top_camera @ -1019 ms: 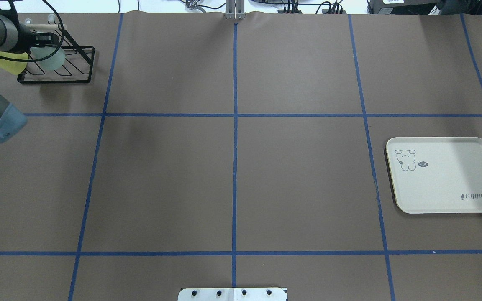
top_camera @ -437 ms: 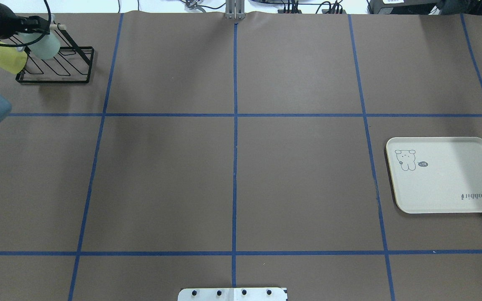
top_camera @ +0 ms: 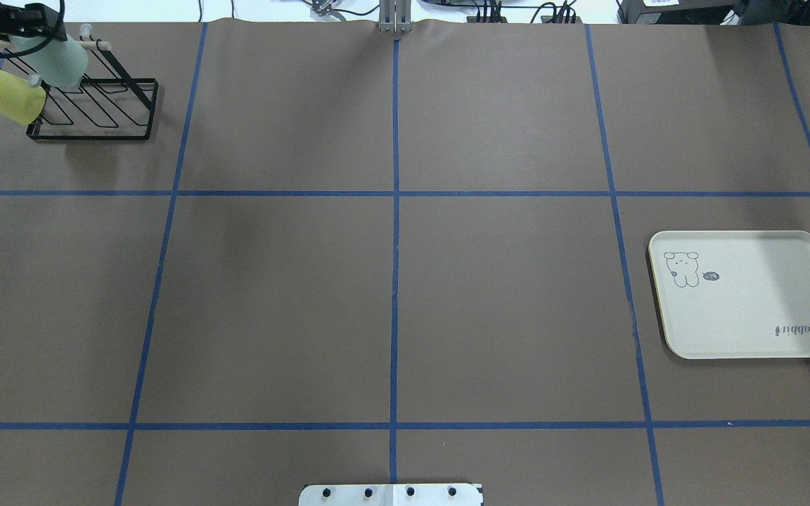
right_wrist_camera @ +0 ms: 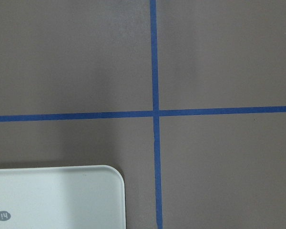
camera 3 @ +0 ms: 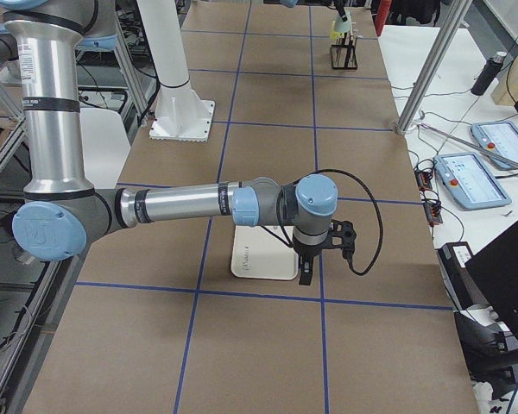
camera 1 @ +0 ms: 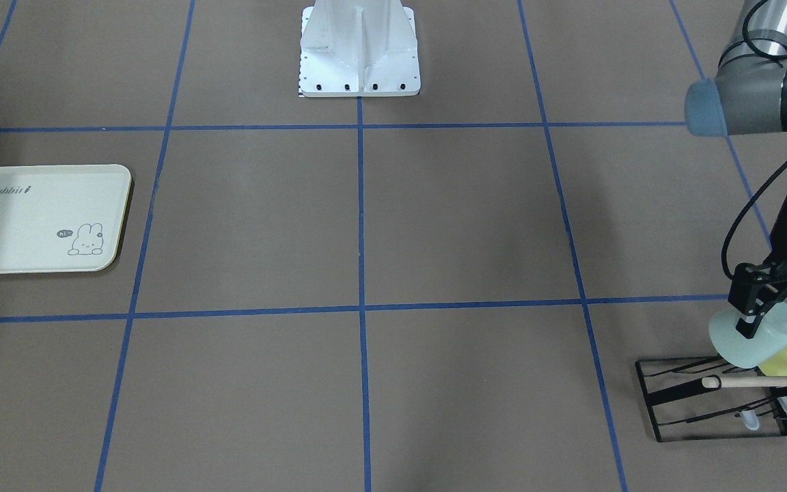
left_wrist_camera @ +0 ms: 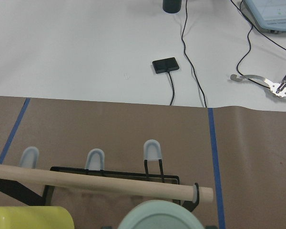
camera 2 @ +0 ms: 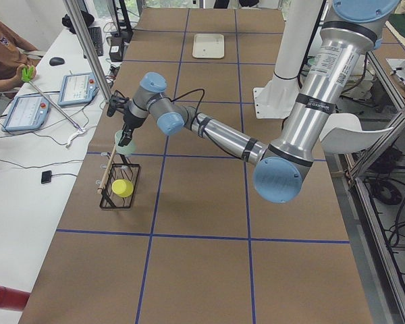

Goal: Left arm grabs green cup and hands to right arm on tray

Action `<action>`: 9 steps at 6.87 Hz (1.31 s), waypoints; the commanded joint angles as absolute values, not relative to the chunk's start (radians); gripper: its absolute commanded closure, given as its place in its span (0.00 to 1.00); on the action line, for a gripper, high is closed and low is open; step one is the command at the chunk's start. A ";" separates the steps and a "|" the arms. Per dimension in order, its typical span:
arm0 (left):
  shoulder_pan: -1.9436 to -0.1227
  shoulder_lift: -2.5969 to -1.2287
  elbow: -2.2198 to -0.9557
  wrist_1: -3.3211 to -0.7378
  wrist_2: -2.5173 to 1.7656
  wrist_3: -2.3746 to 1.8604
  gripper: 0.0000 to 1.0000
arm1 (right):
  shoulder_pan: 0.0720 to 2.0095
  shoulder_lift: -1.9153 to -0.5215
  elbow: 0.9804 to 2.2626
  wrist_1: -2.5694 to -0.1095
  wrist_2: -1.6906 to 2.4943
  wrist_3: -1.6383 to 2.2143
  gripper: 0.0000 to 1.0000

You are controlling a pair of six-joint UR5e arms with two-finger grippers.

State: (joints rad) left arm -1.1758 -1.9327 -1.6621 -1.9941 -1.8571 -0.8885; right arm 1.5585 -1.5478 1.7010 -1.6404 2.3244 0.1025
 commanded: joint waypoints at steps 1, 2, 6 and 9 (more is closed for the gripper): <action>-1.196 -1.954 -1.759 -1.867 -1.861 -0.899 0.80 | 1.542 -1.546 1.755 -1.620 2.319 0.106 0.00; -1.195 -1.963 -1.761 -1.862 -1.861 -0.910 0.80 | 1.542 -1.545 1.756 -1.550 2.324 0.123 0.00; -1.097 -2.000 -1.761 -1.874 -1.856 -1.199 0.80 | 1.346 -1.447 1.441 -0.791 2.250 0.625 0.00; -1.004 -2.081 -1.767 -1.897 -1.856 -1.464 0.80 | 1.174 -1.273 1.457 -0.616 2.249 1.168 0.00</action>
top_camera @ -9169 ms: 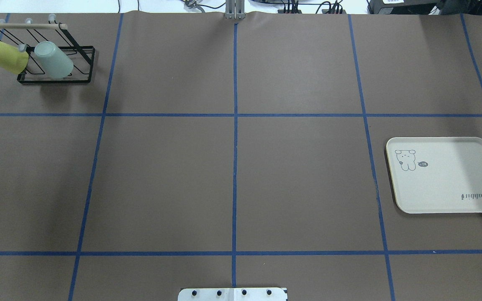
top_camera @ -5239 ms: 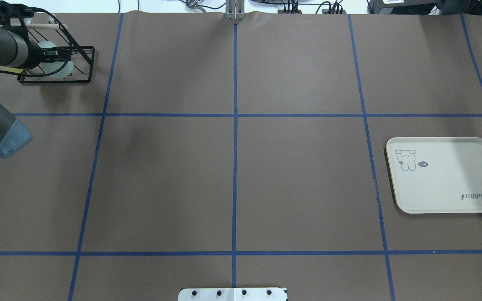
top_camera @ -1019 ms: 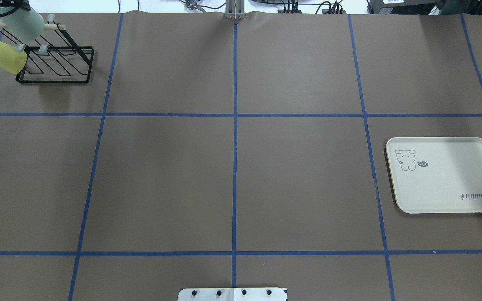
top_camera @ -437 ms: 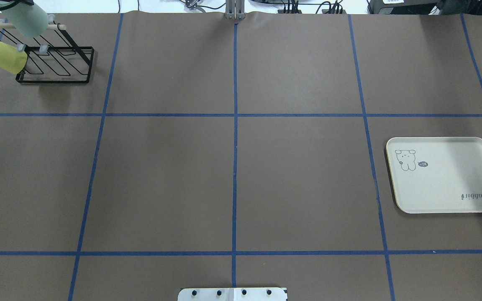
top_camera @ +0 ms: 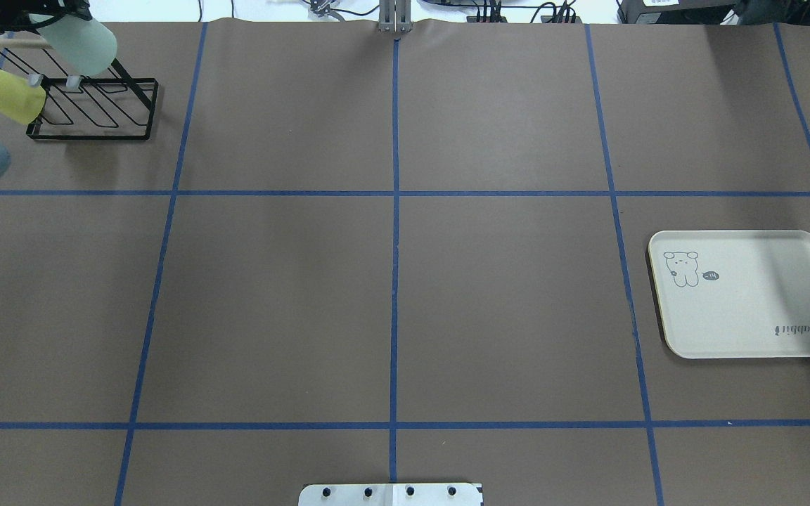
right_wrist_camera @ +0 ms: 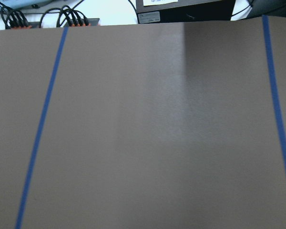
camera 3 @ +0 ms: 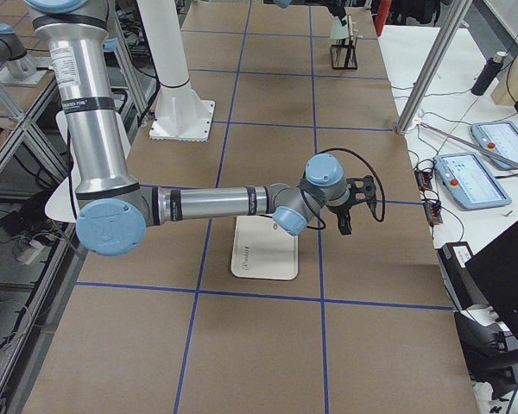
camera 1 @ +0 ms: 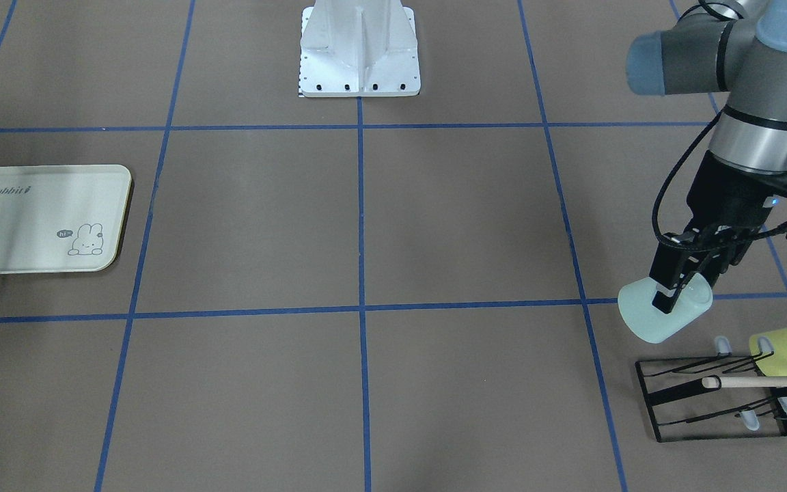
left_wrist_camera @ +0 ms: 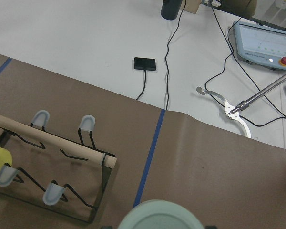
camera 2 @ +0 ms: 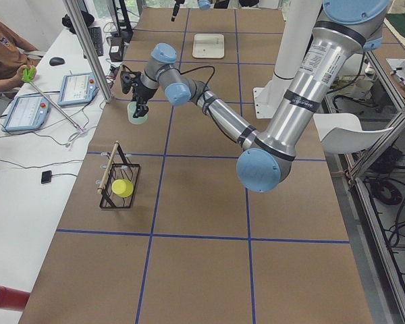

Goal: Left arm grabs green cup and hands to right arm on tray

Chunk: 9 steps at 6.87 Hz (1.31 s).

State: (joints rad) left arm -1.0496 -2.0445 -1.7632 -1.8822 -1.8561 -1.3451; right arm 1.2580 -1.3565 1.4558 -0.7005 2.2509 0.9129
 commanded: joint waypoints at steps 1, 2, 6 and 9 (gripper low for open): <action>-0.964 -2.085 -1.787 -1.935 -1.856 -1.565 0.80 | 1.093 -1.202 1.451 -0.497 2.229 1.412 0.00; -0.928 -2.085 -1.790 -2.016 -1.855 -1.665 0.80 | 1.012 -1.169 1.456 -0.362 2.127 1.562 0.00; -0.891 -2.083 -1.818 -2.340 -1.862 -2.191 0.79 | 0.855 -1.120 1.485 0.064 1.970 1.975 0.00; -0.842 -2.121 -1.870 -2.356 -1.974 -2.377 0.79 | 0.799 -1.077 1.545 0.081 2.000 1.988 0.00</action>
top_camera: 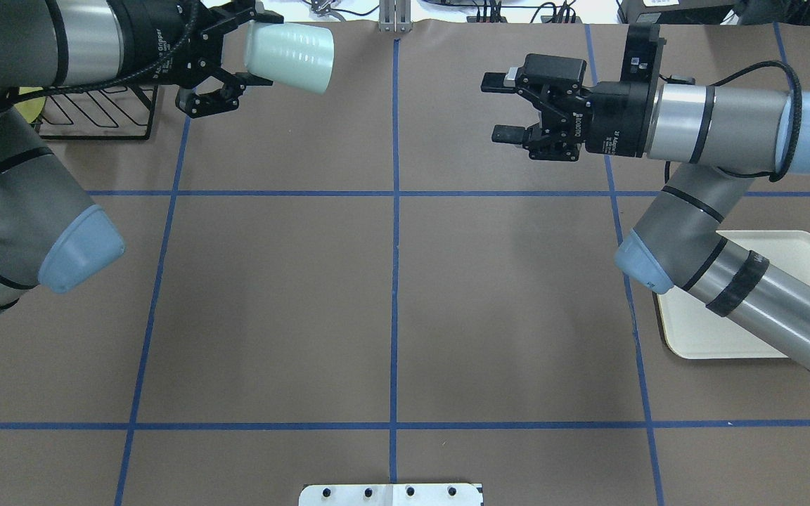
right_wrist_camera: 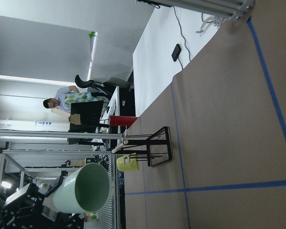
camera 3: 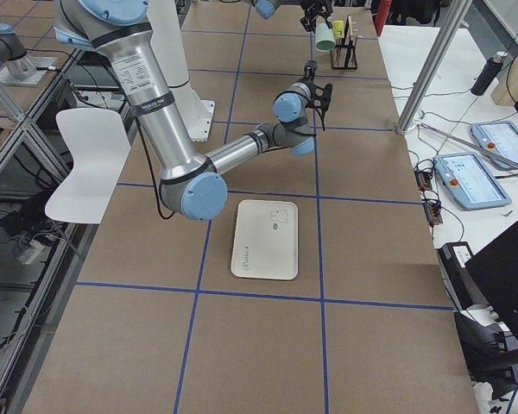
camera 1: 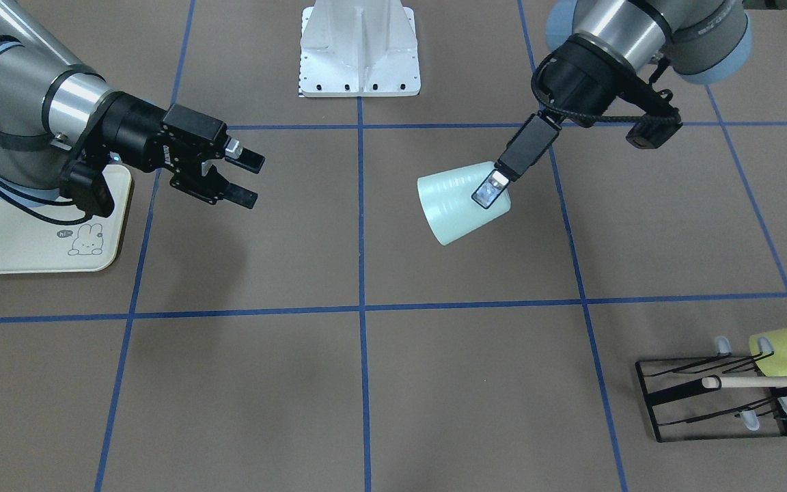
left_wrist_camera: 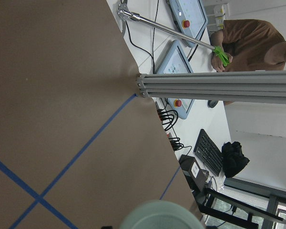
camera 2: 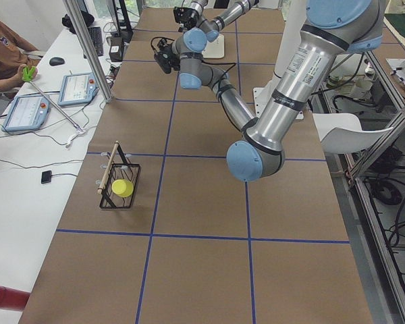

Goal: Left arm grabs green cup and hands to right arm on tray

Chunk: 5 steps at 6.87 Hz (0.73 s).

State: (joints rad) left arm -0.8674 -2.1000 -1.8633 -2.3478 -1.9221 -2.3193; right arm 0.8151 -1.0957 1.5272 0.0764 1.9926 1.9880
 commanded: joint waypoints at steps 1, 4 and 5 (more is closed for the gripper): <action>-0.818 -2.146 -1.864 -2.367 -1.974 -2.458 0.79 | 0.799 -1.072 1.572 0.080 2.002 1.990 0.00; -0.798 -2.164 -1.847 -2.395 -1.973 -2.490 0.79 | 0.799 -1.054 1.614 0.080 2.014 1.997 0.02; -0.793 -2.181 -1.835 -2.395 -1.973 -2.491 0.79 | 0.799 -1.040 1.615 0.081 2.014 1.996 0.02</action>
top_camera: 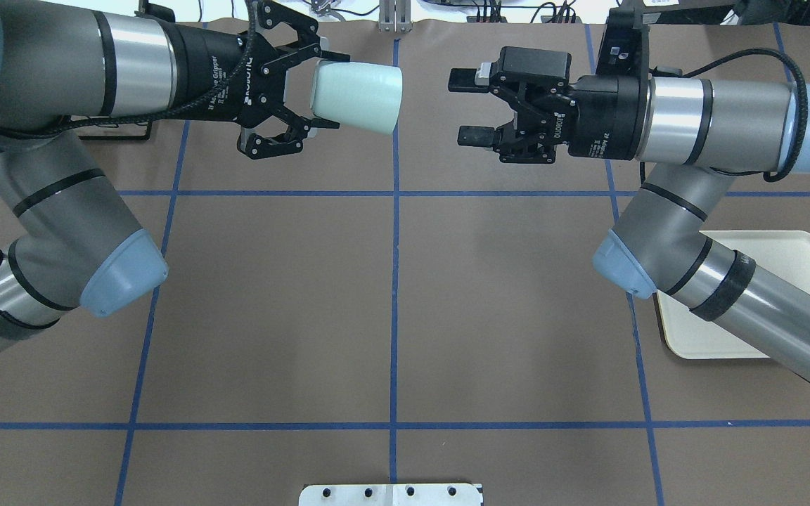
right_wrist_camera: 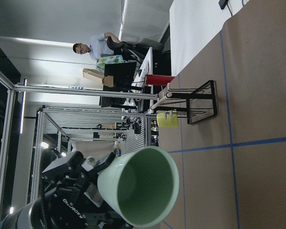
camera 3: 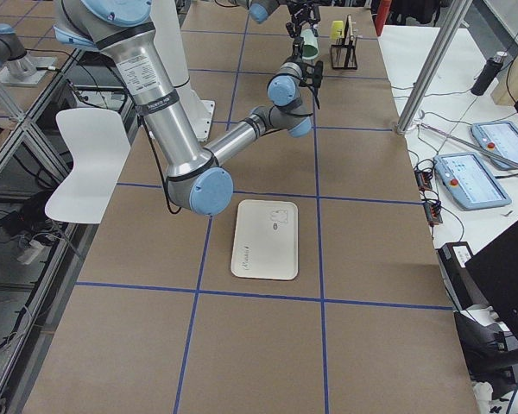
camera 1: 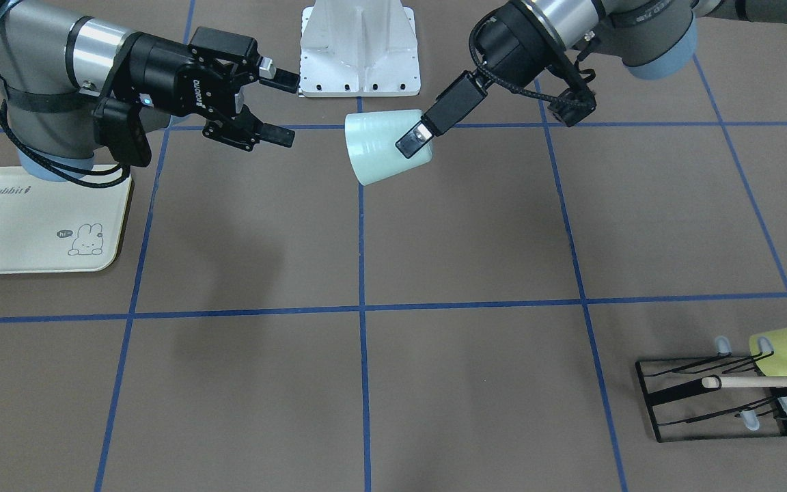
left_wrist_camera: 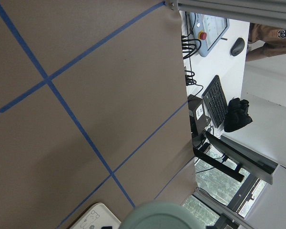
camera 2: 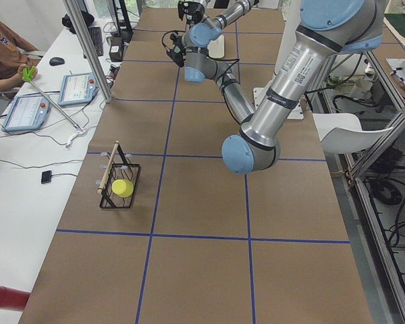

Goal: Left arm grabs green cup and hands to right arm on tray

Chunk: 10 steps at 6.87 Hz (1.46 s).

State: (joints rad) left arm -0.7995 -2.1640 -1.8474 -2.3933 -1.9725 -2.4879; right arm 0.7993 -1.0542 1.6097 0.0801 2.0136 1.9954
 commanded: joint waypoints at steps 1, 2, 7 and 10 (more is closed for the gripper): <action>-0.792 -2.190 -1.832 -2.396 -1.973 -2.519 0.79 | 0.798 -1.023 1.617 0.083 2.008 1.993 0.02; -0.793 -2.192 -1.832 -2.423 -1.973 -2.558 0.79 | 0.793 -1.019 1.620 0.106 1.990 1.993 0.02; -0.795 -2.194 -1.833 -2.460 -1.977 -2.608 0.79 | 0.738 -1.052 1.618 0.256 1.867 1.994 0.02; -0.795 -2.192 -1.835 -2.477 -2.005 -2.608 0.79 | 0.739 -1.060 1.618 0.256 1.864 1.994 0.02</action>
State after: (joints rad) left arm -0.7953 -2.1927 -1.8349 -2.4709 -1.9971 -2.6077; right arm 0.7387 -1.0579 1.6176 0.2555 1.8663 1.9942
